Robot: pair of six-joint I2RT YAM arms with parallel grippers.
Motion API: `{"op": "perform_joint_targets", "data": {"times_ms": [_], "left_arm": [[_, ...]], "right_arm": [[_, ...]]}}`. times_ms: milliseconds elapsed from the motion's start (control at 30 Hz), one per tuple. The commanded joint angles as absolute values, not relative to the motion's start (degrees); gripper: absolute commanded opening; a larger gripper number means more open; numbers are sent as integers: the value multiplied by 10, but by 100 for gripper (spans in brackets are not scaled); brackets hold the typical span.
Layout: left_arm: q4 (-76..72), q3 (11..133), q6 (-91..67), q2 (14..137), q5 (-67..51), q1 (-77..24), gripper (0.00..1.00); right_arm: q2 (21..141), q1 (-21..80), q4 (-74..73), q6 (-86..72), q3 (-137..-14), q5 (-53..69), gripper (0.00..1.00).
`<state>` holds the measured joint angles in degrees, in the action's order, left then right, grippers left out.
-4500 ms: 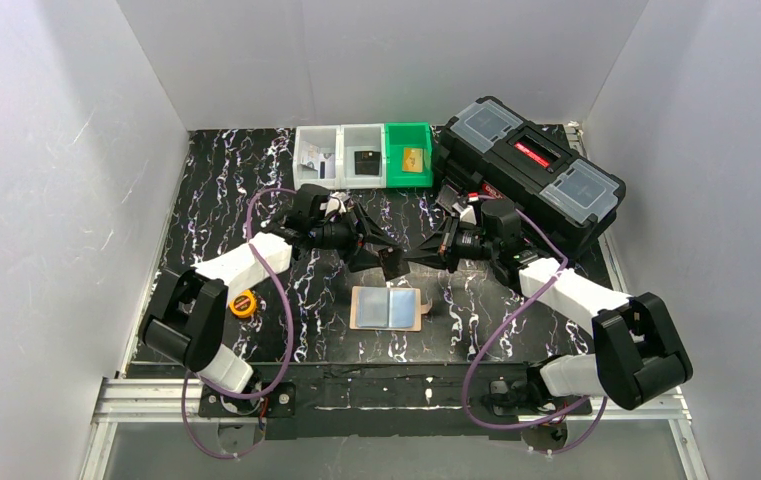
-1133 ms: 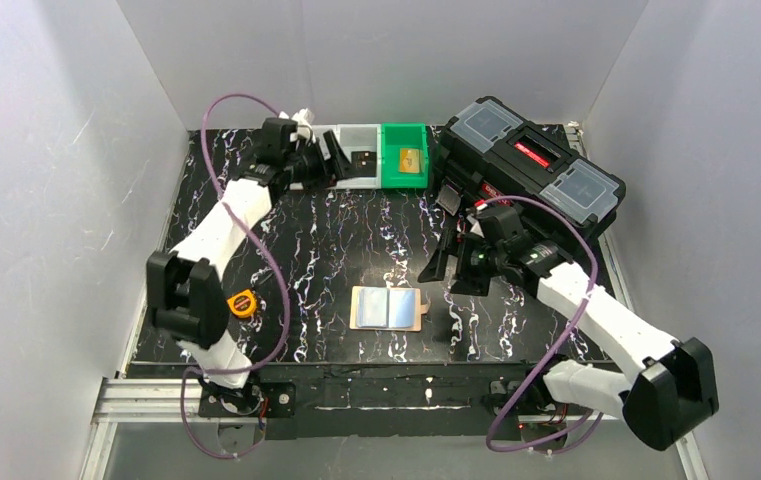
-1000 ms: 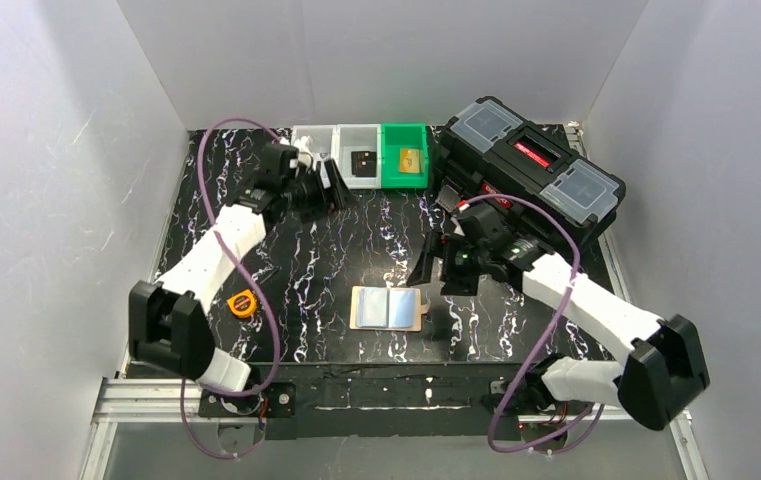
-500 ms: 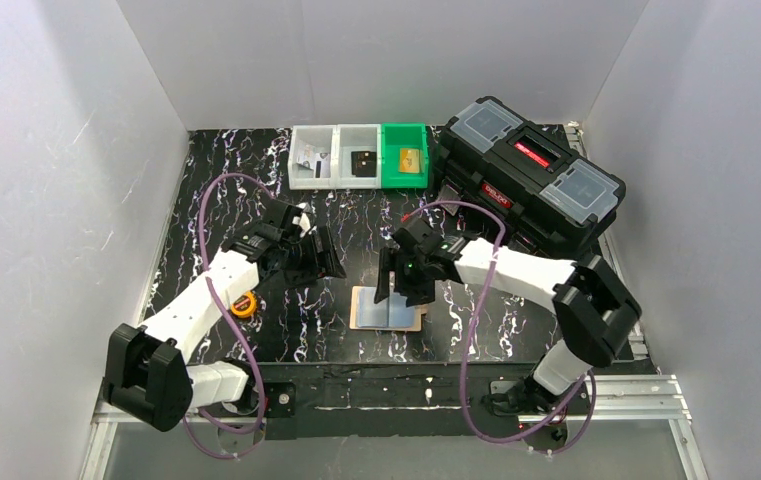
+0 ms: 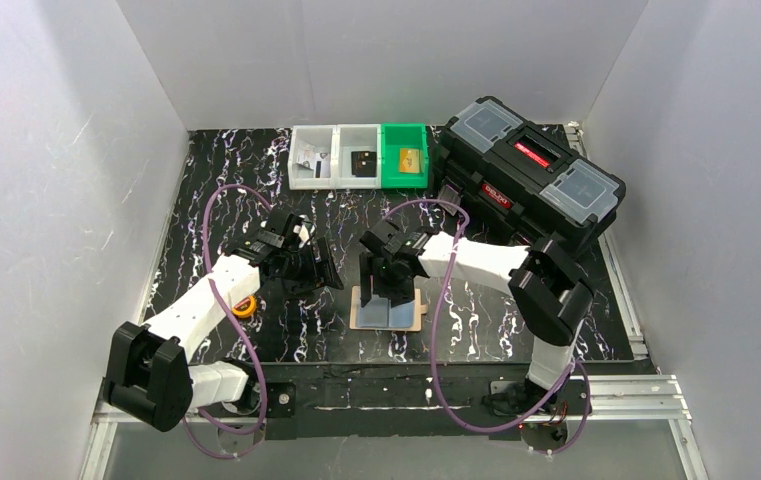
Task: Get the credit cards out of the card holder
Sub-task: Remove the credit card from the card holder.
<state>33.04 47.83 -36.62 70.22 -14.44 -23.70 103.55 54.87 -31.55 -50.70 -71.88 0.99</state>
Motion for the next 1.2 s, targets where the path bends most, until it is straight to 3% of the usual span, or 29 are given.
{"op": "perform_joint_targets", "data": {"times_ms": [0,233,567,967,1167], "left_arm": [[335,480,-367,697,-154,-236,72],[327,476,-372,708,-164,-236,72],[324,471,-375,740,-177,-236,68],[316,477,-392,779,-188,-258,60],[300,481,-408,806,-198,-280,48]], "right_arm": [[1045,557,-359,-503,-740,-24,75],[1078,566,-361,-495,-755,-14,75],[1102,567,-370,-473,-754,-18,66],[1089,549,-315,-457,-678,25,28],[1063,528,-262,-453,-627,68,20]]}}
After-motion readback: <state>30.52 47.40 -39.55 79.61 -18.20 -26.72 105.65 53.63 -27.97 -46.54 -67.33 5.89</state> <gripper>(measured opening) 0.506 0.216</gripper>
